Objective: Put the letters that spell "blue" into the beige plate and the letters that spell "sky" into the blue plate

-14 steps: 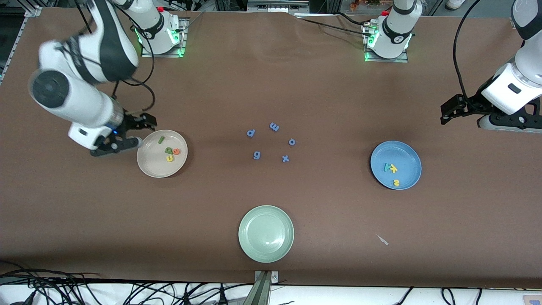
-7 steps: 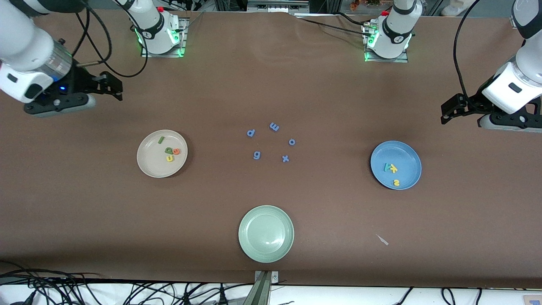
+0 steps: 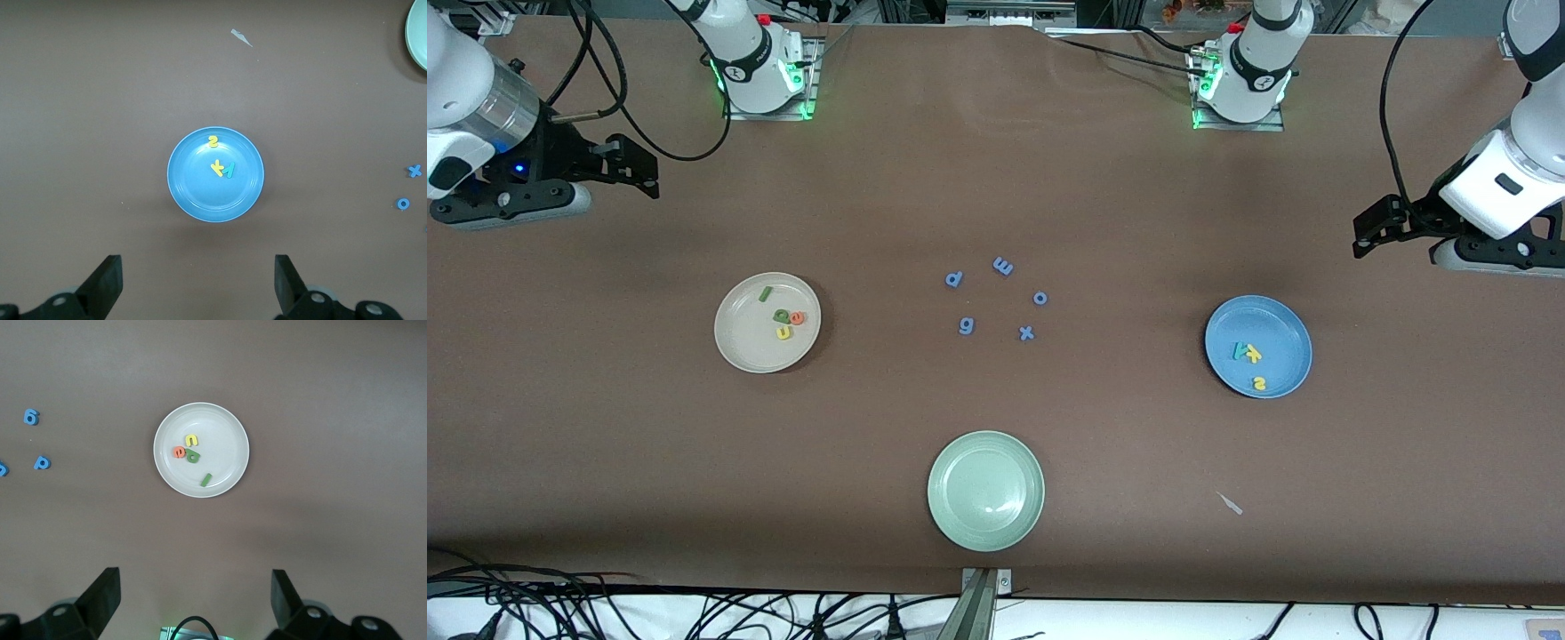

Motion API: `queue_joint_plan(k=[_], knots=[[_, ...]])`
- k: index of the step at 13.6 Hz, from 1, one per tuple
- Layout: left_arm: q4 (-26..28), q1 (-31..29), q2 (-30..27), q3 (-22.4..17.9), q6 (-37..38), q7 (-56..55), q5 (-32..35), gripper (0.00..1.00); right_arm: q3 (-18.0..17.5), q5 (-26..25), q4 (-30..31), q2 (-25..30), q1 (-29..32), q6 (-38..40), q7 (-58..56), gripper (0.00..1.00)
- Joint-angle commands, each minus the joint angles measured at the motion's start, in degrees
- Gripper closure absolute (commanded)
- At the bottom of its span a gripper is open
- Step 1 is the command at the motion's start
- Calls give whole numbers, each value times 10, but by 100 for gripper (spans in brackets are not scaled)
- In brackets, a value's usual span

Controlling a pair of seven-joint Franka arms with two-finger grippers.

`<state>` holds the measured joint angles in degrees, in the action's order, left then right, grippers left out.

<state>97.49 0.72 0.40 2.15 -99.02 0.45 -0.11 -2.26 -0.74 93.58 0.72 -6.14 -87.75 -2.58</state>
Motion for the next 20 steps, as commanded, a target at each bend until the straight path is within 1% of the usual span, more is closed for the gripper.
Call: queue_joint_plan(k=[1,9,20], knots=[[-14,3,2,-2,12,1,0,0,1,7,-21,-12,0,15,-3,0],[-14,2,3,-1,12,1,0,0,3,3,-33,-12,0,15,-2,0],[-14,2,3,-1,12,1,0,0,3,5,-37,-12,2,-6,1,0]])
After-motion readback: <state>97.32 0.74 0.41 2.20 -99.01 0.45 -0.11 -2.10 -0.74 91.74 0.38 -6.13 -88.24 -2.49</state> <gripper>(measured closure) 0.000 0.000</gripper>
